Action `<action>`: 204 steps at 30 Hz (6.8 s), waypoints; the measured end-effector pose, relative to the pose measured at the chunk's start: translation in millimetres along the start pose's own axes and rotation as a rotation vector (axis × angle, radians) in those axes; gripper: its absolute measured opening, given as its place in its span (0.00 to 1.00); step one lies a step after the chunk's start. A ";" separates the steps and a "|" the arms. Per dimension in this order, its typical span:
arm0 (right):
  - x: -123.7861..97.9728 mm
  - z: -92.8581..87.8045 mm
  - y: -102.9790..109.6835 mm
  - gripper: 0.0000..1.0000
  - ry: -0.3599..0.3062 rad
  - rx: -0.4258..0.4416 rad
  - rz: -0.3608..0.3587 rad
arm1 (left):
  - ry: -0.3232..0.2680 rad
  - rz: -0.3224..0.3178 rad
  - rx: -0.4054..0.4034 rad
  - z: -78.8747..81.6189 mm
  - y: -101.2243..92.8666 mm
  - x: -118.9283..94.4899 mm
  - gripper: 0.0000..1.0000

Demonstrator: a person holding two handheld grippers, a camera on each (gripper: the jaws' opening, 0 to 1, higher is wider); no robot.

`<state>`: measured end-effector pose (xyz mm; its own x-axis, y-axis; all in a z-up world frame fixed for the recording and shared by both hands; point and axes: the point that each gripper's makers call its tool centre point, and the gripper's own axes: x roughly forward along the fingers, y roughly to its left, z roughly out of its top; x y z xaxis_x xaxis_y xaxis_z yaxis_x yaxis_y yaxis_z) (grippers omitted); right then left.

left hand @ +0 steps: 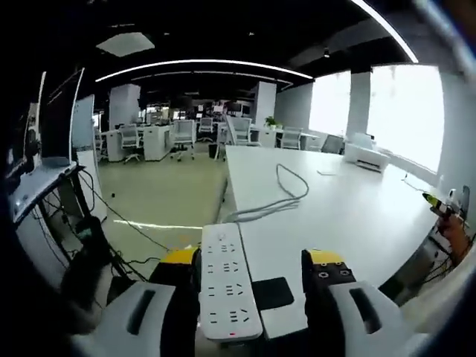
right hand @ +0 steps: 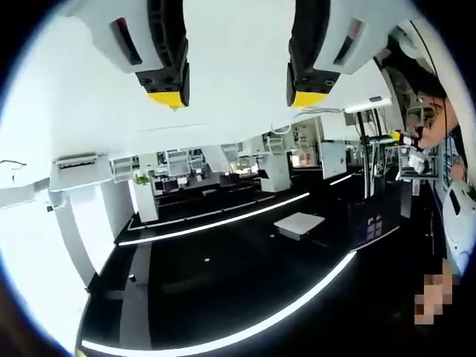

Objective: Pick up the power strip scattered on the table, fix it on the side mounting bracket of the table, and press the switch

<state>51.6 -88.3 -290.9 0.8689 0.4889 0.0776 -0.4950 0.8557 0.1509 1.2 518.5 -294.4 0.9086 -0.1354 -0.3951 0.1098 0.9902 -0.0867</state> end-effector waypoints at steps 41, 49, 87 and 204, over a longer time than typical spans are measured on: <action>-6.1 -3.6 -11.7 0.46 -0.006 0.040 -0.013 | 0.406 0.052 -0.090 -81.9 27.9 16.3 0.49; -6.4 -2.2 -13.4 0.46 -0.009 0.041 -0.020 | 0.429 0.050 -0.090 -90.2 26.3 18.3 0.49; 0.6 -7.2 -4.6 0.46 -0.014 0.084 0.016 | 0.565 0.069 -0.108 -104.7 23.5 18.9 0.41; 175.2 61.4 175.6 0.00 0.341 -0.196 0.542 | 0.611 0.031 -0.070 -104.4 20.7 20.9 0.37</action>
<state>117.4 137.3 -190.3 0.4615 0.8572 -0.2285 -0.8812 0.4727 -0.0063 -19.6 532.4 -399.9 0.5135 -0.1228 -0.8492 0.0411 0.9921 -0.1186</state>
